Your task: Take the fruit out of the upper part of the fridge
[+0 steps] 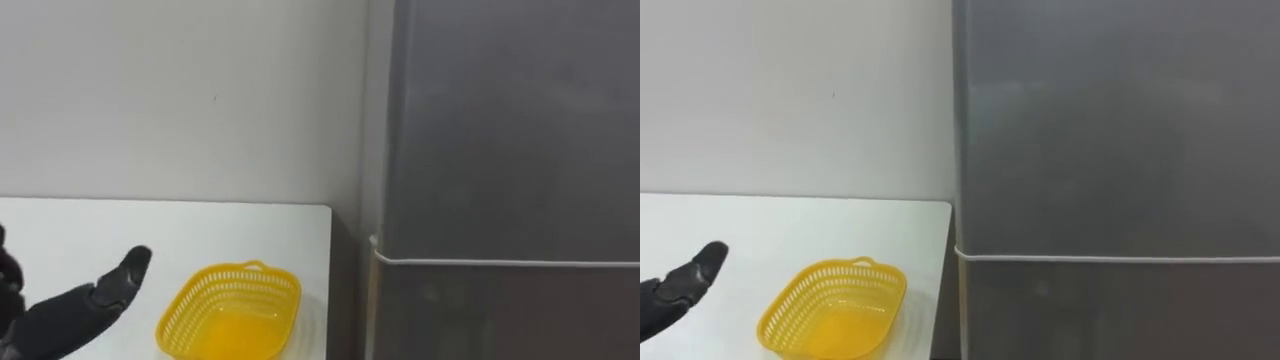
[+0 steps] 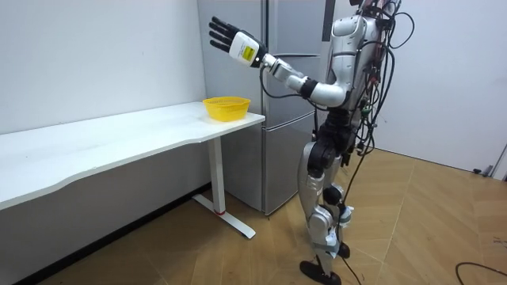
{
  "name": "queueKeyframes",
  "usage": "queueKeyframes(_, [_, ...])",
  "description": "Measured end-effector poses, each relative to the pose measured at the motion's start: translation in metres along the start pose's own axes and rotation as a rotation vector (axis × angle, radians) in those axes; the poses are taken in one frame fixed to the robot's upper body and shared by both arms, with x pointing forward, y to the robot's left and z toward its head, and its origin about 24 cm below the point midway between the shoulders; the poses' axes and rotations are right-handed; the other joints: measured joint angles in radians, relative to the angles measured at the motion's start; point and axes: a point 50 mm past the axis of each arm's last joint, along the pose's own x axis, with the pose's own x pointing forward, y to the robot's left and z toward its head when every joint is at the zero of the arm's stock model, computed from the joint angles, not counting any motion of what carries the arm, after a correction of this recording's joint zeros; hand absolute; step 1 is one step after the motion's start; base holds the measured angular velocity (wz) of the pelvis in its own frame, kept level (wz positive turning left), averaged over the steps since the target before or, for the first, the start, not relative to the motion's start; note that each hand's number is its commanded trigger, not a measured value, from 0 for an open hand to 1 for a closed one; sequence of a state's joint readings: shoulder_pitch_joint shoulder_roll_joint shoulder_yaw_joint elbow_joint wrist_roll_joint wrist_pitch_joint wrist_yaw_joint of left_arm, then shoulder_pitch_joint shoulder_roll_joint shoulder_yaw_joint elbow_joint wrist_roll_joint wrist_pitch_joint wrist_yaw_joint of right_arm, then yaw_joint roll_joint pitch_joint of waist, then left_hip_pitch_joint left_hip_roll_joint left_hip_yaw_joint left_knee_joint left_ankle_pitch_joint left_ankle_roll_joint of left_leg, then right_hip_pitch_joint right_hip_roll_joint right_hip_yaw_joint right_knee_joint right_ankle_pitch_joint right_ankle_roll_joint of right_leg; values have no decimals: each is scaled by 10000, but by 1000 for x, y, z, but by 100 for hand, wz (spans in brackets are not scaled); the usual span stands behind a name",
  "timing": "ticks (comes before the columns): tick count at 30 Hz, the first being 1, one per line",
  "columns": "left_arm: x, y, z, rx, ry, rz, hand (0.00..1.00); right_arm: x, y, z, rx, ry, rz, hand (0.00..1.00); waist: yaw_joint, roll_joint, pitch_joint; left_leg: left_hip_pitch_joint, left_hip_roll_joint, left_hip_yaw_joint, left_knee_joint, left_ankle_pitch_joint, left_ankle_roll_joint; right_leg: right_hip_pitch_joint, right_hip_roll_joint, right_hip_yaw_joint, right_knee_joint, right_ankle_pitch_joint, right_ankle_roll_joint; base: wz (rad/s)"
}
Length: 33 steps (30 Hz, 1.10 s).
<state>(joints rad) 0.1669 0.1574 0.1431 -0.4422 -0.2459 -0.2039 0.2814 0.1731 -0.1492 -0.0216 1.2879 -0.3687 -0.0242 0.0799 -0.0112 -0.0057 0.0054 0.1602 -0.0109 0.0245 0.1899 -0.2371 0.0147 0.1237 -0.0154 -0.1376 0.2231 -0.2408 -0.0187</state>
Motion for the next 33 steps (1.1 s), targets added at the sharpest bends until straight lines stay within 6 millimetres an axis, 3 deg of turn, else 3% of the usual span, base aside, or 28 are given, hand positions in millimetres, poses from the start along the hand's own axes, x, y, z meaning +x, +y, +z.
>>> queueKeyframes(15, [-7, -39, -5, -894, 637, -3612, 0, 2, -1, 7, -135, 237, 340, 0, -478, -52, 22, -29, 0, 71, -21, 0, 0, -35, 4, 18, -42, 8, -5, -1])
queueKeyframes(25, [-7, -47, -7, -951, 921, -4514, 0, 2, -2, 9, -131, 366, 433, 0, -682, 8, -17, 57, 16, 317, -23, 0, 0, -55, 35, 310, -32, 33, -6, -9])
queueKeyframes(33, [-5, -57, -7, -1136, 888, -5056, 0, 2, -2, 7, -200, 577, 472, 0, -736, 105, 23, 96, 55, 565, -28, 0, 0, -54, 77, 461, -35, 116, -2, -4])
